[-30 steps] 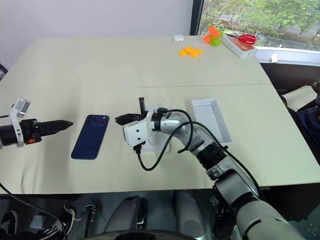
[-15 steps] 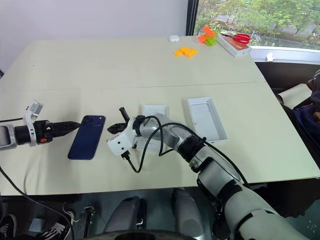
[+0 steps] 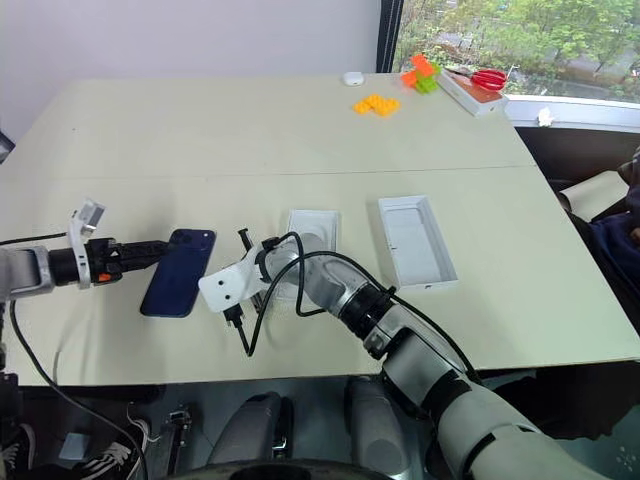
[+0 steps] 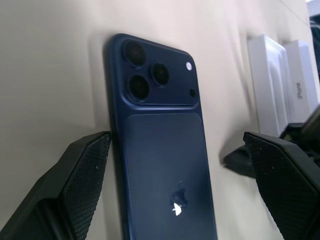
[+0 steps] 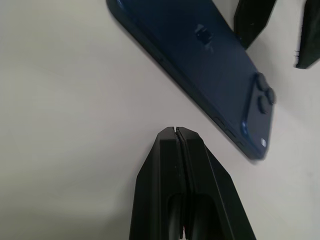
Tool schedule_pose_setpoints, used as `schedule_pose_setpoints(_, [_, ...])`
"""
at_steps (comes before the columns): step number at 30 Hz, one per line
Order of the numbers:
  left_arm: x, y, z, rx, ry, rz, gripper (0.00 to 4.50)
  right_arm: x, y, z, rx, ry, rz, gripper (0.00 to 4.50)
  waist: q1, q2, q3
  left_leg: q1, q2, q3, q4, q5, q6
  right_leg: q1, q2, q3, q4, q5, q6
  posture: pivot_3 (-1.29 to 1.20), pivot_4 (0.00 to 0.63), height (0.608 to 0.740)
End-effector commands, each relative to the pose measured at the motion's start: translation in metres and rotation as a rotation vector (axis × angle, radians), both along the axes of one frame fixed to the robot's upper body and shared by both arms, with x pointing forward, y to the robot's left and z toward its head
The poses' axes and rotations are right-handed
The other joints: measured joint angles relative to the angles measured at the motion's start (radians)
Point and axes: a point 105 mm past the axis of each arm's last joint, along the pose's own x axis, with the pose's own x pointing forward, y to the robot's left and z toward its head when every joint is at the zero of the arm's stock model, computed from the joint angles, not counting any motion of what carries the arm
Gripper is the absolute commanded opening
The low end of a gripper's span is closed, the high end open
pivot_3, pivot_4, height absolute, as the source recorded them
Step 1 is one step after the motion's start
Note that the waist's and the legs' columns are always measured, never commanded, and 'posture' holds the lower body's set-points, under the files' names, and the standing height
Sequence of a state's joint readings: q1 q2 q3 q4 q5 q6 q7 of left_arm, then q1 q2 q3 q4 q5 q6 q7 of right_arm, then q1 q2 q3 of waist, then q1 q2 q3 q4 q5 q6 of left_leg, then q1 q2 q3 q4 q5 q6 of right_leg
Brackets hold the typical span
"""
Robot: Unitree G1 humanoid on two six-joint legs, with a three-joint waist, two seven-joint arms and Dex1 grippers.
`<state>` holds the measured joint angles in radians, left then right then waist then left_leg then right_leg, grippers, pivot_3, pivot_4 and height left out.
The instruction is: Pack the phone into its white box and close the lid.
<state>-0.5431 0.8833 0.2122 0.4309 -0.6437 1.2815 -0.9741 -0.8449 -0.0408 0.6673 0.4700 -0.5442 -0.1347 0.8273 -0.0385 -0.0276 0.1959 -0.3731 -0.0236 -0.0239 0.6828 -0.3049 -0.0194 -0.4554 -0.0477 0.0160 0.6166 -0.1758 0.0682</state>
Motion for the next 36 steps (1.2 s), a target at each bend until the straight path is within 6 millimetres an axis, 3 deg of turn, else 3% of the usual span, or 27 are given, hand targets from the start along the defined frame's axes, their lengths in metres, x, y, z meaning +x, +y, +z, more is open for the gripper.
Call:
schedule_pose_setpoints(1, [-0.006, -0.02, -0.011, -0.035, 0.051, -0.059, 4.5, 0.002, 0.004, 0.015, 0.053, -0.009, -0.015, 0.04, 0.0, 0.0, 0.0, 0.0, 0.0, 0.0, 0.0, 0.0, 0.0, 0.0, 0.0, 0.0, 0.0, 0.0, 0.0, 0.0, 0.15, 0.74])
schedule_pose_setpoints(9, [-0.02, -0.036, -0.013, -0.093, 0.118, -0.103, 4.5, 0.008, 0.004, 0.011, 0.054, -0.036, -0.042, 0.04, -0.007, 0.0, 0.0, 0.0, 0.0, 0.0, 0.0, 0.0, 0.0, 0.0, 0.0, 0.0, 0.0, 0.0, 0.0, 0.0, 0.15, 0.74])
schedule_pose_setpoints(17, [-0.025, -0.028, -0.015, -0.053, 0.134, -0.083, 4.5, 0.014, 0.003, 0.01, 0.045, -0.063, -0.06, 0.04, -0.007, 0.0, 0.0, 0.001, 0.0, 0.0, 0.0, 0.0, -0.001, 0.0, 0.0, 0.0, 0.0, 0.0, 0.0, 0.0, 0.15, 0.74])
schedule_pose_setpoints(20, [-0.029, -0.034, -0.02, -0.088, 0.167, -0.093, 4.5, 0.015, 0.005, 0.012, 0.047, -0.074, -0.049, 0.04, -0.007, 0.0, 0.0, 0.001, 0.0, 0.0, 0.0, 0.0, -0.001, 0.0, 0.0, 0.0, 0.0, 0.0, 0.0, 0.0, 0.15, 0.74])
schedule_pose_setpoints(29, [-0.025, -0.046, -0.006, -0.144, 0.152, -0.103, 4.5, 0.015, 0.002, 0.01, 0.055, -0.061, -0.053, 0.04, -0.006, 0.0, 0.0, 0.001, 0.0, -0.001, 0.0, 0.0, -0.001, 0.0, -0.001, 0.0, 0.0, 0.0, 0.0, 0.0, 0.15, 0.74])
schedule_pose_setpoints(36, [-0.027, -0.049, -0.013, -0.136, 0.169, -0.094, 4.5, 0.017, 0.001, 0.014, 0.069, -0.062, -0.059, 0.04, -0.006, 0.0, 0.0, 0.001, 0.0, -0.001, 0.0, 0.0, -0.001, 0.0, -0.001, 0.0, 0.0, 0.0, 0.0, 0.0, 0.15, 0.74])
